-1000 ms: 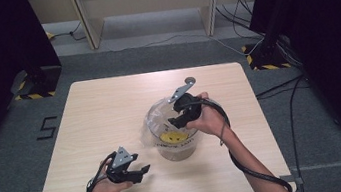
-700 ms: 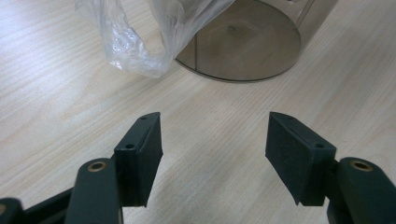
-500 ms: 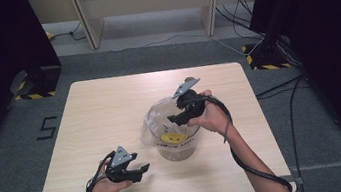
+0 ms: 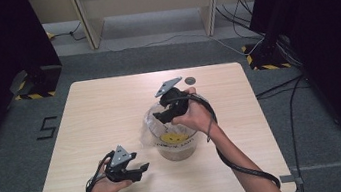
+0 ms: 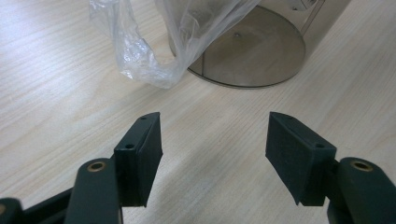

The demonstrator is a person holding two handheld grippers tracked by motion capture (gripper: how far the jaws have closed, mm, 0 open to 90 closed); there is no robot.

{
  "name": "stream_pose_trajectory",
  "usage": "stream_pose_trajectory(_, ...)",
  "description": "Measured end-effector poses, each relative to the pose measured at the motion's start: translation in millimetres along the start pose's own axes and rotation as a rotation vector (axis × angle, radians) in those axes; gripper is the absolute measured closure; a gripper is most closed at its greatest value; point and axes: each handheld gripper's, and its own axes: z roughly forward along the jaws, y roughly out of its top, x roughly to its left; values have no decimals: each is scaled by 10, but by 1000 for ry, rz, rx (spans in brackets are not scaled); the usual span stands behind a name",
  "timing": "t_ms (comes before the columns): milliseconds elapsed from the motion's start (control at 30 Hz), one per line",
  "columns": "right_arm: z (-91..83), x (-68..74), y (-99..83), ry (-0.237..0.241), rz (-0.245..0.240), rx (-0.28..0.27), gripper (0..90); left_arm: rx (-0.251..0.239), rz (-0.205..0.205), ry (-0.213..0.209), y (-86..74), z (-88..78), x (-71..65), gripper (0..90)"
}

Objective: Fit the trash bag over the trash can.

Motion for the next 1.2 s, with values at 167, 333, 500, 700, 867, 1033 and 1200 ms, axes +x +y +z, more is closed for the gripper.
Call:
stream_pose_trajectory(167,108,38,-1,-3,-33,93,413,-2,4,-1,5,4,-11,357)
stream_pose_trajectory(333,158,34,-9,20,-48,157,413,2,1,-4,-2,13,-15,356)
stream_pose_trajectory(500,151,-2,-13,45,-25,159,406,6,4,-4,-6,16,-18,357)
stream_pose_trajectory(700,-140,-110,-47,67,30,6,406,-8,-6,6,10,-4,3,356)
stream_pose_trajectory(867,-215,-204,-179,25,46,19,406,-20,-14,15,34,-7,8,355)
stream_pose_trajectory(1033,-59,-216,-234,6,35,69,410,-8,-13,10,20,12,4,355)
stream_pose_trajectory(1200,57,-232,-316,-12,26,155,416,-3,-19,10,-3,16,20,355)
